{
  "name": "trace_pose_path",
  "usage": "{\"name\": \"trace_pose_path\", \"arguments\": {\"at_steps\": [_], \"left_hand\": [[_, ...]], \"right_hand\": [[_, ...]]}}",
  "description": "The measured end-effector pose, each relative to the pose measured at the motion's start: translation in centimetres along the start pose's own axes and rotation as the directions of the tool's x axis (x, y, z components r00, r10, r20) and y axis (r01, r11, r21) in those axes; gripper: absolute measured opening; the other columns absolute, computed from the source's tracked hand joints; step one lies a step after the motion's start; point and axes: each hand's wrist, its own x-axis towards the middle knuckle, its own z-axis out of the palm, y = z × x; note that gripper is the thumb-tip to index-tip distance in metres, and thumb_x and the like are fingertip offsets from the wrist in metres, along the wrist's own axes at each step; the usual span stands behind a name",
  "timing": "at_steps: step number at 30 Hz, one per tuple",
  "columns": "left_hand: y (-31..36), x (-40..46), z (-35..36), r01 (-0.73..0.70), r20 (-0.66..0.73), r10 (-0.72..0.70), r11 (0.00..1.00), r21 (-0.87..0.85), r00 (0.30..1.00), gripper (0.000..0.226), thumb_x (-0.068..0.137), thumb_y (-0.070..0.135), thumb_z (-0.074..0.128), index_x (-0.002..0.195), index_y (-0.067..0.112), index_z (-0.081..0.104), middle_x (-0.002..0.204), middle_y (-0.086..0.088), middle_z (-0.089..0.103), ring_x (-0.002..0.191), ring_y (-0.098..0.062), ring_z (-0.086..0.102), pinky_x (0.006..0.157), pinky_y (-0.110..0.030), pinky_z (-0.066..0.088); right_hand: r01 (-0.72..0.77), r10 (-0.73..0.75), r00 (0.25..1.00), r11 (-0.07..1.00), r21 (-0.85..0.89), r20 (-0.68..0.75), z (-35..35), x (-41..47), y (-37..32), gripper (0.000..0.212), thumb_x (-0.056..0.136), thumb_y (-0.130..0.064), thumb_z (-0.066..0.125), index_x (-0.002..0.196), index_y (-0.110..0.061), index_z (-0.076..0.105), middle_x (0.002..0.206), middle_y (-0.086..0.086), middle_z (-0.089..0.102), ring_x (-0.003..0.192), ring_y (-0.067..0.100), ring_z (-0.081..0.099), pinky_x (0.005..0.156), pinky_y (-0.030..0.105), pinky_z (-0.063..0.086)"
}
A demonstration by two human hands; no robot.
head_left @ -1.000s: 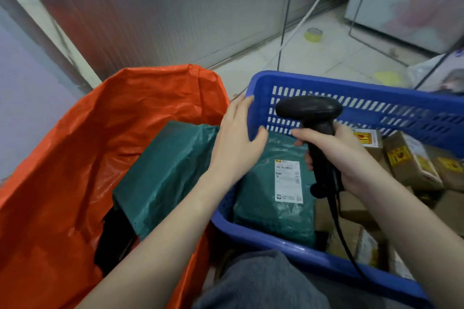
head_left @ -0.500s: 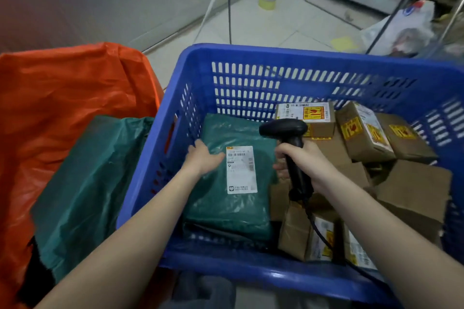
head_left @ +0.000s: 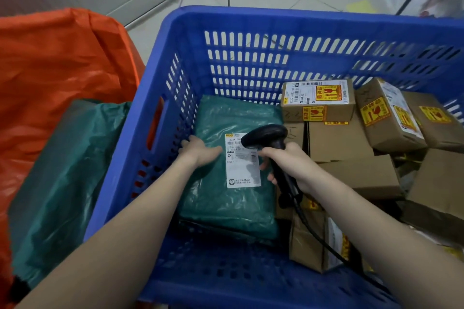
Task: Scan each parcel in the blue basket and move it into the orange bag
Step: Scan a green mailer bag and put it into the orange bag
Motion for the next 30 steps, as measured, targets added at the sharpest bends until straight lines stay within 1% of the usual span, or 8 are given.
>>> {"name": "trace_pose_path", "arguments": {"at_steps": [2, 7, 10, 14, 18, 25, 30], "left_hand": [[0.0, 0.0, -0.1, -0.004, 0.004, 0.004, 1.000, 0.002, 1.000, 0.097, 0.088, 0.051, 0.056, 0.152, 0.001, 0.003, 0.157, -0.021, 0.010, 0.143, -0.035, 0.020, 0.112, -0.038, 0.025], [0.0, -0.2, 0.0, -0.026, 0.027, 0.026, 1.000, 0.002, 0.999, 0.091, 0.092, 0.045, 0.052, 0.152, 0.001, 0.000, 0.157, -0.021, 0.007, 0.144, -0.036, 0.017, 0.111, -0.039, 0.026], [0.0, -0.5, 0.0, -0.037, 0.033, 0.037, 0.999, -0.002, 0.999, 0.089, 0.093, 0.041, 0.051, 0.152, 0.001, -0.002, 0.158, -0.021, 0.007, 0.144, -0.036, 0.017, 0.112, -0.039, 0.026], [-0.1, -0.4, -0.1, -0.031, 0.034, 0.031, 1.000, -0.005, 0.999, 0.088, 0.093, 0.040, 0.051, 0.152, 0.002, -0.003, 0.159, -0.020, 0.006, 0.144, -0.035, 0.018, 0.113, -0.041, 0.025], [-0.1, -0.5, -0.2, -0.040, 0.028, 0.040, 0.999, 0.001, 0.999, 0.089, 0.093, 0.041, 0.052, 0.152, 0.002, -0.002, 0.158, -0.020, 0.008, 0.143, -0.035, 0.020, 0.113, -0.041, 0.024], [-0.1, -0.5, -0.2, -0.038, 0.025, 0.038, 0.999, -0.009, 0.999, 0.091, 0.093, 0.044, 0.051, 0.152, 0.003, -0.004, 0.159, -0.019, 0.006, 0.144, -0.035, 0.018, 0.113, -0.042, 0.024], [-0.1, -0.5, -0.3, -0.030, 0.026, 0.030, 0.999, -0.022, 0.999, 0.090, 0.094, 0.043, 0.051, 0.152, 0.002, -0.005, 0.159, -0.019, 0.004, 0.144, -0.035, 0.017, 0.114, -0.042, 0.023]], "right_hand": [[0.001, -0.001, 1.000, 1.000, 0.020, 0.003, 0.6, -0.2, -0.5, 0.014, 0.089, -0.014, 0.059, 0.083, -0.001, 0.058, 0.071, 0.014, 0.061, 0.042, 0.019, 0.049, 0.040, 0.023, 0.042], [0.011, -0.010, 0.999, 0.999, 0.044, -0.035, 1.7, -1.2, -1.5, 0.014, 0.089, -0.014, 0.060, 0.087, 0.000, 0.058, 0.070, 0.013, 0.059, 0.041, 0.019, 0.048, 0.040, 0.022, 0.041], [0.036, -0.033, 0.997, 0.999, 0.041, -0.072, 2.3, -1.8, -1.8, 0.014, 0.088, -0.013, 0.059, 0.088, 0.000, 0.057, 0.070, 0.013, 0.058, 0.041, 0.020, 0.049, 0.041, 0.024, 0.040], [0.079, -0.083, 0.989, 0.996, -0.030, -0.126, 2.9, -2.0, -1.8, 0.013, 0.087, -0.014, 0.058, 0.080, -0.003, 0.057, 0.070, 0.012, 0.060, 0.039, 0.018, 0.052, 0.044, 0.026, 0.044], [0.097, -0.115, 0.980, 0.988, -0.117, -0.165, 3.5, -2.1, -1.9, 0.017, 0.087, -0.018, 0.059, 0.078, -0.003, 0.059, 0.065, 0.009, 0.060, 0.038, 0.018, 0.055, 0.044, 0.025, 0.045], [0.084, -0.114, 0.979, 0.981, -0.173, -0.171, 4.3, -2.4, -2.1, 0.018, 0.087, -0.019, 0.060, 0.075, -0.005, 0.058, 0.065, 0.008, 0.059, 0.039, 0.019, 0.057, 0.042, 0.024, 0.046], [0.079, -0.108, 0.978, 0.983, -0.167, -0.176, 4.3, -1.8, -1.8, 0.018, 0.087, -0.018, 0.061, 0.077, -0.003, 0.059, 0.067, 0.009, 0.060, 0.045, 0.023, 0.061, 0.049, 0.030, 0.052]]}}
